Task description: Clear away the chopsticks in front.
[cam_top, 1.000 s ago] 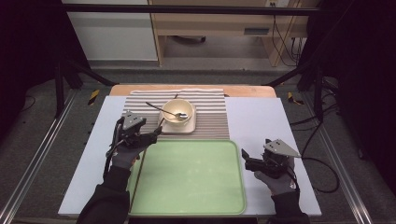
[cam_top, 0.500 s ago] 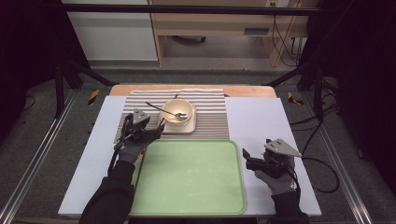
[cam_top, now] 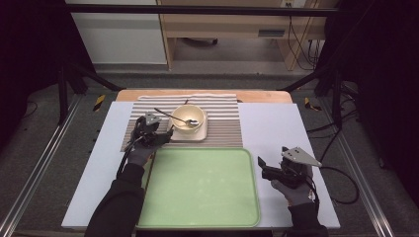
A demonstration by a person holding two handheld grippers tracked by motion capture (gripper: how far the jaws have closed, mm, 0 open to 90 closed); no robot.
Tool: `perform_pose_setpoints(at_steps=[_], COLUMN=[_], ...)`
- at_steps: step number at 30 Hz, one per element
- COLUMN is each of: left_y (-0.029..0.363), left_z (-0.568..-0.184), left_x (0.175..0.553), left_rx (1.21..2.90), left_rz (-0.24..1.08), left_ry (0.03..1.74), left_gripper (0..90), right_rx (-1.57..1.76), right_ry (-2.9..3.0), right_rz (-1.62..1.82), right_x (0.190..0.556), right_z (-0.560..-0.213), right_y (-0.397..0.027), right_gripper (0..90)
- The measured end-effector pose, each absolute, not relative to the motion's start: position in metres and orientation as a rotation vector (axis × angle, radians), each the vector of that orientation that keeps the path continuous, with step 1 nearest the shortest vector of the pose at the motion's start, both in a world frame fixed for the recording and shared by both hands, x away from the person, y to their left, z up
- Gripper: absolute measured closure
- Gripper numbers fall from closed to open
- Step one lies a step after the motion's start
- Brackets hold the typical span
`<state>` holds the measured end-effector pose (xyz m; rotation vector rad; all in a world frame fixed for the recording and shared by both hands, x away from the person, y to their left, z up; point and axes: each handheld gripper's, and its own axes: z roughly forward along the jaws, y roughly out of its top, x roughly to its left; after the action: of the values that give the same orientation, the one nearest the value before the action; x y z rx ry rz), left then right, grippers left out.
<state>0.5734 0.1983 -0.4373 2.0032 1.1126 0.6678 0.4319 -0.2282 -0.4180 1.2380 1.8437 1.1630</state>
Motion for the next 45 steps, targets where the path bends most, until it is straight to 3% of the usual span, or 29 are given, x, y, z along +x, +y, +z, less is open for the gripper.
perform_pose_setpoints(at_steps=[45], left_y=[0.190], left_z=[-0.464], left_x=[0.603], left_rx=[2.061], left_rz=[0.644], left_ry=[1.212], left_gripper=[82.8], right_rx=[1.234], right_ry=[1.862], right_rz=[1.166], right_x=[0.433], right_z=[-0.420], right_y=[-0.226], right_gripper=[12.9])
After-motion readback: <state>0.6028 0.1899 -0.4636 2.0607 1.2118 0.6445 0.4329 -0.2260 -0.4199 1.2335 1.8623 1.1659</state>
